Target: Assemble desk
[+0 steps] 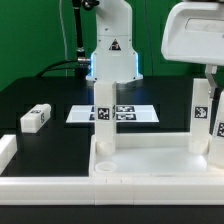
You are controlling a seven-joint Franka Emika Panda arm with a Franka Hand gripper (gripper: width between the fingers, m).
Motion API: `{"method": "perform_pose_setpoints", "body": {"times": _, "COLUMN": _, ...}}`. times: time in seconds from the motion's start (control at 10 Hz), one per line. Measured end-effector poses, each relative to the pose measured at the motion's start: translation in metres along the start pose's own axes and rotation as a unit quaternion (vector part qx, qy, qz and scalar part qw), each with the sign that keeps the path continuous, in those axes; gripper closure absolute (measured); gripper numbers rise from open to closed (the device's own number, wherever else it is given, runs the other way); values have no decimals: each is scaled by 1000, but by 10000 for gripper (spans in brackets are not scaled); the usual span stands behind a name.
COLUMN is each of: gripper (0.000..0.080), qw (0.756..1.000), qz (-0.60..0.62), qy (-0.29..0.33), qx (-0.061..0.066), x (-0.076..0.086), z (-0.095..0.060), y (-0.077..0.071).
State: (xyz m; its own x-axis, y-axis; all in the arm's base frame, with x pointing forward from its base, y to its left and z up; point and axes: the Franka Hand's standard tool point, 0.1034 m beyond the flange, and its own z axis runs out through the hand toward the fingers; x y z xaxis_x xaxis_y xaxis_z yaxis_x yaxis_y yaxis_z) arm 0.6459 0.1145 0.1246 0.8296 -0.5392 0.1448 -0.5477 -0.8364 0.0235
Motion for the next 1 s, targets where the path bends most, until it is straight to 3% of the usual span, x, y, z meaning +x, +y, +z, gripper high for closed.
{"method": "perform_pose_setpoints", "body": {"times": 0.2, "gripper": 511, "qw": 998, "qz": 65, "qy": 0, "qx": -1, "x": 1, "z": 0, "y": 1}}
{"method": "perform_pose_setpoints", "body": {"times": 0.4, "gripper": 511, "qw": 979, "qz": 204, "qy": -7, "qx": 9, "x": 5, "z": 2, "y": 5}}
{"method": "perform_pose_setpoints", "body": {"times": 0.7, "gripper": 508, "qw": 920, "qz": 386, "qy": -43, "qx": 55, "x": 7, "z": 3, "y": 13}}
{"method": "perform_pose_setpoints", "body": {"times": 0.8, "gripper": 506, "qw": 891, "qz": 447, "qy": -53, "qx": 62, "x": 5, "z": 3, "y": 13}}
{"method": "perform_pose_setpoints", "body": {"times": 0.9, "gripper": 505, "qw": 864, "qz": 497, "qy": -56, "qx": 61, "x": 2, "z": 3, "y": 9}}
{"method": "perform_pose_setpoints", "body": {"times": 1.0, "gripper": 505, "qw": 858, "qz": 507, "qy": -57, "qx": 60, "x": 2, "z": 3, "y": 9}}
